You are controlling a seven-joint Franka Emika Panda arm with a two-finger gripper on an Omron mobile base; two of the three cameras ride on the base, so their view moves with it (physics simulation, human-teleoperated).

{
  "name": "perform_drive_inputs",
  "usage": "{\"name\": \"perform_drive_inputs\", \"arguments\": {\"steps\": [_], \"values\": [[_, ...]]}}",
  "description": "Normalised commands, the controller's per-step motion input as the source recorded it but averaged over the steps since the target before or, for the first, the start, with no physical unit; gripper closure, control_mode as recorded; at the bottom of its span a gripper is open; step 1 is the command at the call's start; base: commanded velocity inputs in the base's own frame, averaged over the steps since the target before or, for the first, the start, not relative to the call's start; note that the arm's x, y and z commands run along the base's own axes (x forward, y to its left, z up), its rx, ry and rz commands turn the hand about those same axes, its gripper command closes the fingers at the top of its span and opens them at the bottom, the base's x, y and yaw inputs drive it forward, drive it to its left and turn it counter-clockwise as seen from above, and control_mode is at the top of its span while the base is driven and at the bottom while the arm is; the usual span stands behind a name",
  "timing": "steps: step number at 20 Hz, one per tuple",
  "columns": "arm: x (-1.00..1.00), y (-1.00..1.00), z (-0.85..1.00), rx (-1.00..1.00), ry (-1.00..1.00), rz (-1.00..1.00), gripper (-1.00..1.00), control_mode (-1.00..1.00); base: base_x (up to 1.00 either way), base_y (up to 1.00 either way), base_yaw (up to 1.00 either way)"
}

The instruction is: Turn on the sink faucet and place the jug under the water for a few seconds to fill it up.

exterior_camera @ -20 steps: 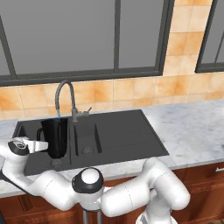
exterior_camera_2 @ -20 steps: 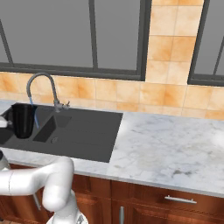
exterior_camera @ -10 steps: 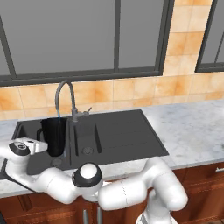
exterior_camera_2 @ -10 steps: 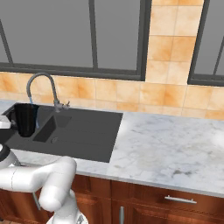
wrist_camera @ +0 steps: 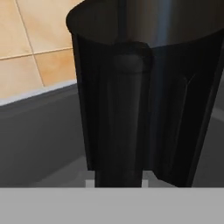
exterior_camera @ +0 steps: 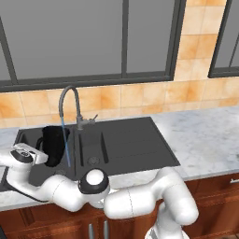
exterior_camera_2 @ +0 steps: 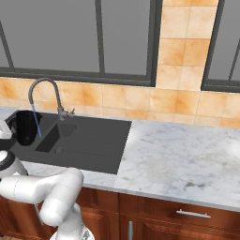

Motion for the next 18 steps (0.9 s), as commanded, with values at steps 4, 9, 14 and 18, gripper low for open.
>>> {"name": "perform_drive_inputs", "arguments": {"steps": [4, 9, 14, 18], "values": [[0.10, 0.00, -0.23, 0.18, -0.27, 0.05, 1.00, -1.00, 0.00, 0.00, 0.00], [0.00, 0.00, -0.23, 0.08, -0.38, 0.00, 1.00, -1.00, 0.00, 0.00, 0.00], [0.02, -0.08, -0.17, 0.00, -0.15, 0.01, 1.00, -1.00, 0.00, 0.00, 0.00], [0.01, -0.21, -0.25, 0.00, -0.01, 0.06, 1.00, -1.00, 0.00, 0.00, 0.00]]}}
